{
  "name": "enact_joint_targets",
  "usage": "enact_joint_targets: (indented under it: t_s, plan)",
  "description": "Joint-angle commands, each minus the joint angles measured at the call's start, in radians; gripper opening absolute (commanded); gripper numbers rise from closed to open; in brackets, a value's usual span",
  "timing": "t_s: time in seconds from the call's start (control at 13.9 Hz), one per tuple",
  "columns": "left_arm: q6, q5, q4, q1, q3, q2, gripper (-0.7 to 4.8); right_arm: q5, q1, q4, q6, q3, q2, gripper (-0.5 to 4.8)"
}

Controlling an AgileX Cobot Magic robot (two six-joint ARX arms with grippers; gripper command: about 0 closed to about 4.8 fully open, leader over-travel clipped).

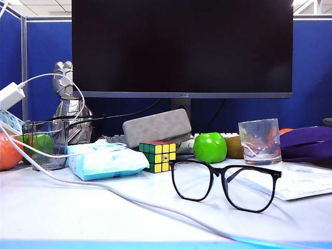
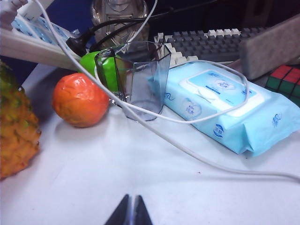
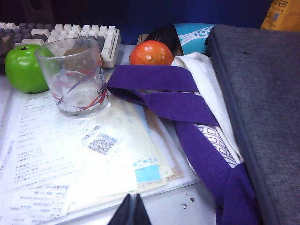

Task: Pick up the glasses, fold the temples of the glasses, place the glasses into the glasses case, and finally close the glasses case.

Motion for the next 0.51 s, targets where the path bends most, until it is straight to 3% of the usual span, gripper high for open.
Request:
enact_joint_targets:
  t_s: [0.07, 0.14, 0.22, 0.51]
  plan:
    - [0.000, -0.006, -0.016, -0.001, -0.002, -0.002, 0.21, -0.004, 0.002, 0.000, 0.004, -0.007, 0.000, -0.05]
    - [-0.015, -0.006, 0.037, -0.001, 0.000, -0.002, -0.06, -0.003, 0.002, 0.000, 0.209, -0.004, -0.001, -0.05]
    - [-0.128, -0.055, 0.096, -0.001, 0.058, -0.002, -0.06, -0.006, 0.002, -0.024, 0.241, 0.074, -0.001, -0.05]
    - [-0.142, -0.114, 0.183, -0.001, 0.217, 0.044, -0.06, -0.011, 0.002, -0.041, 0.267, 0.274, 0.012, -0.05]
